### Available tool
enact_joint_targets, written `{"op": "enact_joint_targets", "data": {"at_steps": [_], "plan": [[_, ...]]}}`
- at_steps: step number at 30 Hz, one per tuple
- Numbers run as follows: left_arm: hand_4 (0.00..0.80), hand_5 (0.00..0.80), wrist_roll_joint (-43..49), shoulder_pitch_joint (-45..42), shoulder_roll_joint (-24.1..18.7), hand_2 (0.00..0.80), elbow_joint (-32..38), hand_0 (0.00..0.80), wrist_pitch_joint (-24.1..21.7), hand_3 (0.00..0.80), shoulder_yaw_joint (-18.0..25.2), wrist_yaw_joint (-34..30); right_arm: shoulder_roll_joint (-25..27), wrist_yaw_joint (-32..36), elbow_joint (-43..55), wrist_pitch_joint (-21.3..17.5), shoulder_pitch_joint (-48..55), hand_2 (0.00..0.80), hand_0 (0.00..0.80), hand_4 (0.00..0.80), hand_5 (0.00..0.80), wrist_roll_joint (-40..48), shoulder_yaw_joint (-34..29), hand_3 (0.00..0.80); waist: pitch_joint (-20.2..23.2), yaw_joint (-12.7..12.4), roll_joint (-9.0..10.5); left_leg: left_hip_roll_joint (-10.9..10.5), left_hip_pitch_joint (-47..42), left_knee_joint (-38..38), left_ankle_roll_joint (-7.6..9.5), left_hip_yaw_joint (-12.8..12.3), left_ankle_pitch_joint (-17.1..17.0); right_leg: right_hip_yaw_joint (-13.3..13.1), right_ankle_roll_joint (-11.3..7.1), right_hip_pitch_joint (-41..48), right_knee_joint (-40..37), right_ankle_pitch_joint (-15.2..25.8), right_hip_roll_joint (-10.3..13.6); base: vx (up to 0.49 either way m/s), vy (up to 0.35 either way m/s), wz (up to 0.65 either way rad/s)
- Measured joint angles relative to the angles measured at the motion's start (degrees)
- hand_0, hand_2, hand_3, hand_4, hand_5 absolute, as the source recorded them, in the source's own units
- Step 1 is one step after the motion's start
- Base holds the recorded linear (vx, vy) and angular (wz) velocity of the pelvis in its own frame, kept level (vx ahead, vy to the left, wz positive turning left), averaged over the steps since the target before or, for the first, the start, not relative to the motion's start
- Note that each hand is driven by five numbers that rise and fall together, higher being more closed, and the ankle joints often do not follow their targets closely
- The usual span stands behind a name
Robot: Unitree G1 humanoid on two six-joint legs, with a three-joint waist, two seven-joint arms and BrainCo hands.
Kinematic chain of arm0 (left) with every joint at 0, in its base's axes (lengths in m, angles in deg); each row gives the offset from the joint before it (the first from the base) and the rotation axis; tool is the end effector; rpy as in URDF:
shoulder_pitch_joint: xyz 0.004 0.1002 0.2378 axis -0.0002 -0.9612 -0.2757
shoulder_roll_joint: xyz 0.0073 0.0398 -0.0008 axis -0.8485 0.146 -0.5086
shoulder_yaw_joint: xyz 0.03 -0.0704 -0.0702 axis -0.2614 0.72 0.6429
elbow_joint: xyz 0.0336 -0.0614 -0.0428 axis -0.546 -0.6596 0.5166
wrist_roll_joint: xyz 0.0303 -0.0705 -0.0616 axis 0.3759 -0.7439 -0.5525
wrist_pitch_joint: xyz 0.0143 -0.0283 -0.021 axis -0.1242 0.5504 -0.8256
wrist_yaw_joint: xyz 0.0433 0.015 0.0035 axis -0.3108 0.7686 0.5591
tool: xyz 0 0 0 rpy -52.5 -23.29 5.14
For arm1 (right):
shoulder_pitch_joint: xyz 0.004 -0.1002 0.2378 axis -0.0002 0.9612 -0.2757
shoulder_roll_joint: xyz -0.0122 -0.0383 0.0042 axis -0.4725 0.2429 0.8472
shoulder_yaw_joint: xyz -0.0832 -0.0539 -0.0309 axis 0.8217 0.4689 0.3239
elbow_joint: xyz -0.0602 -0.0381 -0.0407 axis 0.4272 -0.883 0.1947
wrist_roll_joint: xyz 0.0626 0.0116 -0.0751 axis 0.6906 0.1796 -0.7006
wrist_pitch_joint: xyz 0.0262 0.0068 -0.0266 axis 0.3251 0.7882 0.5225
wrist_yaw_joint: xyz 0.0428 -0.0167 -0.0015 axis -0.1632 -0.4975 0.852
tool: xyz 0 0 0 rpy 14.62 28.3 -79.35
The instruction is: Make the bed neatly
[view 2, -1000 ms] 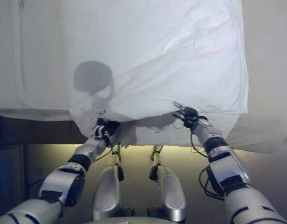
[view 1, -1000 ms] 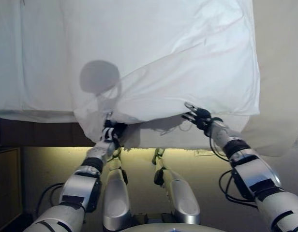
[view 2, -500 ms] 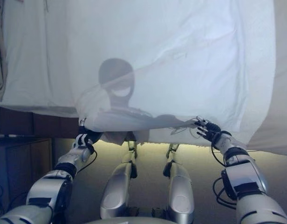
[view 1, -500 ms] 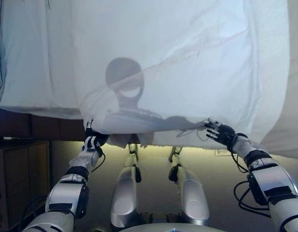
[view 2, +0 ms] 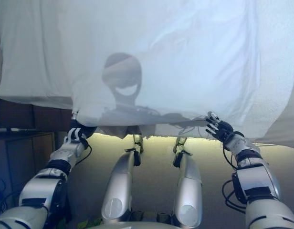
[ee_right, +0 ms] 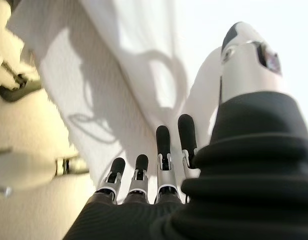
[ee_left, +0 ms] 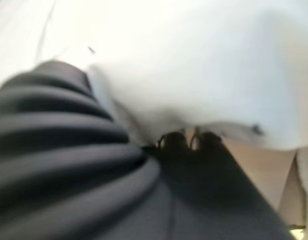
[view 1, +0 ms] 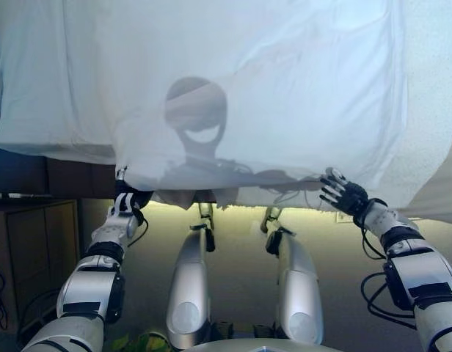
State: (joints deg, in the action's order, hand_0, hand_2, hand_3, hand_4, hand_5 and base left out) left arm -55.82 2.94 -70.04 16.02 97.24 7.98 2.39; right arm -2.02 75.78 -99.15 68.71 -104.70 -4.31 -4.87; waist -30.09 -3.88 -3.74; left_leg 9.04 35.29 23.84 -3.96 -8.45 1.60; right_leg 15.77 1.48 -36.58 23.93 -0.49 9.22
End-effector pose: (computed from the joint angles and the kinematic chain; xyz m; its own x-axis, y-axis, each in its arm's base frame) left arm 0.2787 0.2641 0.0265 0.9897 0.0581 -0.1305 -0.1378 0.1476 -0.9794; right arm 0.2832 -0.3048 0.0563 0.8484 -0.0520 -0.5268 0.3203 0.8428 0.4325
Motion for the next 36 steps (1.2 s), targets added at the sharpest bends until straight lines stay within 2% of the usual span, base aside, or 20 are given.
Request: {"op": "enact_joint_targets", "data": {"at_steps": [2, 3, 4, 5, 6, 7, 8, 9, 10, 11, 13, 14, 15, 19, 24, 29, 33, 36], "plan": [[0.800, 0.800, 0.45, 0.60, -0.67, 0.800, -0.39, 0.800, 0.04, 0.800, 1.63, 1.18, 0.63, 0.31, -1.72, 0.43, 0.43, 0.000, 0.000, 0.000, 0.000, -0.15, -0.22, 0.000, 0.00, 0.10, 0.12, 0.10, -1.47, -0.46, -0.37, -0.28, -0.33, -0.22, 0.78, 0.27, 1.77, -0.64, 0.46, -0.241, 0.198, 0.04], [0.800, 0.800, 1.54, 1.48, -2.04, 0.800, -1.63, 0.800, 0.14, 0.800, 1.87, 2.46, 1.18, 1.12, -2.92, 0.52, 0.64, 0.000, 0.000, 0.000, 0.000, -0.19, -0.23, 0.000, -0.12, 0.87, 0.49, 0.68, -2.64, -0.77, -0.88, -1.10, -0.38, -0.38, 1.50, 0.26, 3.26, -1.73, 2.27, -0.227, 0.379, 0.24], [0.800, 0.800, 2.01, 2.11, -3.55, 0.800, -2.76, 0.800, 0.43, 0.800, 2.00, 3.19, 1.44, 1.45, -3.39, 0.58, 0.42, 0.000, 0.000, 0.000, 0.000, -0.50, -0.58, 0.000, -0.16, 2.37, 0.93, 1.97, -2.58, 1.48, -2.11, -1.19, 1.44, -0.39, 1.34, 0.39, 4.56, -2.38, 3.39, -0.144, 0.476, 0.34], [0.800, 0.800, 2.07, 2.43, -4.51, 0.800, -3.24, 0.800, 0.56, 0.800, 2.01, 3.57, 1.81, 1.70, -3.05, 0.58, 0.58, 0.000, 0.000, 0.000, 0.000, -0.68, -0.98, 0.000, -0.02, 3.33, 1.32, 3.38, -3.30, 1.41, -2.29, -0.91, 1.46, -0.38, 1.30, 0.54, 5.55, -3.44, 4.06, -0.083, 0.553, 0.45], [0.800, 0.800, 2.07, 2.35, -5.22, 0.800, -3.81, 0.800, 0.90, 0.800, 2.03, 3.80, 3.23, 2.10, -2.55, 0.57, 1.80, 0.000, 0.000, 0.000, 0.000, -1.28, -1.61, 0.000, -0.06, 4.83, 1.48, 6.03, -6.88, -2.66, -2.85, -0.80, 1.05, -0.99, 0.78, 0.55, 8.51, -5.21, 6.49, -0.072, 0.534, 0.38], [0.800, 0.800, 2.08, 2.03, -5.39, 0.800, -4.19, 0.800, 1.05, 0.800, 2.03, 3.75, 4.22, 2.27, -2.39, 0.56, 2.74, 0.000, 0.000, 0.000, 0.000, -2.02, -2.90, 0.000, -0.03, 5.56, 1.46, 8.23, -10.12, -6.08, -4.70, -0.71, -0.09, -2.19, 0.05, 0.54, 10.76, -6.66, 7.86, -0.086, 0.523, 0.24], [0.800, 0.800, 2.08, 1.45, -5.44, 0.800, -4.18, 0.800, 1.08, 0.800, 2.00, 3.61, 4.84, 2.31, -1.98, 0.60, 3.34, 0.000, 0.000, 0.000, 0.000, -2.52, -3.58, 0.000, 0.08, 6.03, 1.54, 8.77, -12.61, -8.52, -4.74, -1.11, -1.22, -3.17, -0.79, 0.29, 12.33, -7.36, 8.57, -0.093, 0.454, 0.01], [0.800, 0.800, 2.14, -0.06, -4.75, 0.800, -4.28, 0.800, 1.49, 0.800, 1.95, 2.90, 6.58, 2.29, -1.42, 0.72, 4.38, 0.000, 0.000, 0.000, 0.000, -2.89, -4.31, 0.000, 0.62, 6.84, 0.59, 9.52, -16.76, -12.31, -2.97, -2.10, -2.37, -4.22, -2.47, -0.33, 14.52, -8.28, 10.20, -0.089, 0.442, -0.22], [0.800, 0.800, 2.14, -0.99, -4.11, 0.800, -4.27, 0.800, 1.78, 0.800, 1.96, 2.19, 7.95, 2.15, -1.41, 0.86, 4.50, 0.000, 0.000, 0.000, 0.000, -2.91, -4.31, 0.000, 1.39, 7.06, -0.74, 9.74, -18.14, -13.70, -1.32, -2.88, -3.15, -4.96, -3.36, -1.14, 15.31, -8.23, 10.42, -0.077, 0.426, -0.25], [0.800, 0.800, 2.17, -1.50, -3.97, 0.800, -4.25, 0.800, 2.01, 0.800, 1.96, 1.80, 8.72, 1.82, -1.24, 0.83, 4.83, 0.000, 0.000, 0.000, 0.000, -2.91, -4.54, 0.000, 1.64, 7.40, -1.01, 9.18, -18.39, -14.37, -3.37, -3.76, -5.48, -5.23, -4.46, -2.01, 15.70, -7.67, 11.25, -0.079, 0.414, -0.13], [0.800, 0.800, 2.17, -1.47, -3.32, 0.800, -3.66, 0.800, 2.27, 0.800, 1.96, 1.50, 9.31, 0.75, -2.88, 2.45, 4.97, 0.000, 0.000, 0.000, 0.000, -3.93, -4.65, 0.000, 1.65, 7.75, -1.18, 6.99, -17.52, -15.52, -3.88, -4.30, -5.52, -6.82, -6.40, -2.53, 14.16, -6.19, 13.56, -0.117, 0.352, 0.19], [0.800, 0.800, 2.17, -1.62, -3.27, 0.800, -3.62, 0.800, 2.82, 0.800, 2.01, 1.18, 9.11, 0.63, -2.95, 3.39, 4.96, 0.000, 0.000, 0.000, 0.000, -4.24, -4.65, 0.000, 1.72, 7.55, -1.58, 6.30, -17.73, -16.51, -3.37, -4.55, -6.97, -6.80, -6.48, -2.42, 13.21, -5.21, 13.90, -0.139, 0.307, 0.20], [0.800, 0.800, 2.17, -1.98, -3.29, 0.800, -3.67, 0.800, 3.40, 0.800, 2.06, 1.06, 8.76, 1.10, -2.67, 3.94, 4.83, 0.000, 0.000, 0.000, 0.000, -4.72, -4.68, 0.000, 1.68, 7.17, -2.54, 6.34, -18.30, -17.52, -5.85, -4.90, -8.67, -6.20, -7.24, -1.60, 12.35, -4.22, 14.09, -0.121, 0.306, 0.10], [0.800, 0.800, 2.16, -2.95, -3.39, 0.800, -4.32, 0.800, 4.99, 0.800, 2.18, 0.75, 8.53, 3.10, -2.23, 4.31, 4.80, 0.000, 0.000, 0.000, 0.000, -5.38, -4.72, 0.000, 1.71, 6.17, -3.32, 6.19, -21.83, -21.60, -8.56, -5.65, -10.33, -5.60, -8.33, 1.62, 9.48, -3.24, 14.25, -0.059, 0.245, 0.02], [0.800, 0.800, 2.16, -1.26, -4.57, 0.800, -5.80, 0.800, 7.79, 0.800, 1.88, 0.03, 9.21, 3.89, -1.44, 4.25, 4.83, 0.000, 0.000, 0.000, 0.000, -5.66, -4.67, 0.000, 1.72, 6.62, -3.33, 5.67, -22.18, -22.00, -8.14, -5.43, -10.69, -5.99, -9.90, 3.99, 9.24, -3.63, 15.11, -0.050, 0.204, 0.25], [0.800, 0.800, 2.07, 1.12, -5.86, 0.800, -6.66, 0.800, 8.15, 0.800, 1.42, 0.77, 10.75, 3.70, -1.70, 4.32, 4.73, 0.000, 0.000, 0.000, 0.000, -5.57, -4.67, 0.000, 1.75, 7.63, -3.38, 6.34, -18.48, -20.76, -7.24, -4.45, -11.54, -6.80, -10.57, 2.97, 9.54, -4.60, 14.98, -0.125, 0.125, 0.29], [0.800, 0.800, 2.05, 5.15, -6.46, 0.800, -8.64, 0.800, 8.15, 0.800, 1.19, 2.13, 11.76, 3.71, -2.47, 4.39, 4.26, 0.000, 0.000, 0.000, 0.000, -5.26, -4.42, 0.000, 1.75, 7.43, -3.38, 6.97, -14.57, -19.46, -8.46, -3.41, -12.36, -6.02, -10.62, 1.02, 9.94, -4.42, 14.82, -0.142, 0.062, 0.17], [0.800, 0.800, 2.06, 8.22, -6.96, 0.800, -9.96, 0.800, 8.17, 0.800, -0.84, 3.11, 11.76, 3.71, -2.57, 4.41, 3.84, 0.000, 0.000, 0.000, 0.000, -4.90, -3.91, 0.000, 1.73, 6.90, -3.35, 7.06, -12.69, -18.54, -8.76, -2.11, -12.53, -5.71, -10.85, 0.85, 9.73, -4.28, 14.70, -0.139, 0.039, 0.19]]}}
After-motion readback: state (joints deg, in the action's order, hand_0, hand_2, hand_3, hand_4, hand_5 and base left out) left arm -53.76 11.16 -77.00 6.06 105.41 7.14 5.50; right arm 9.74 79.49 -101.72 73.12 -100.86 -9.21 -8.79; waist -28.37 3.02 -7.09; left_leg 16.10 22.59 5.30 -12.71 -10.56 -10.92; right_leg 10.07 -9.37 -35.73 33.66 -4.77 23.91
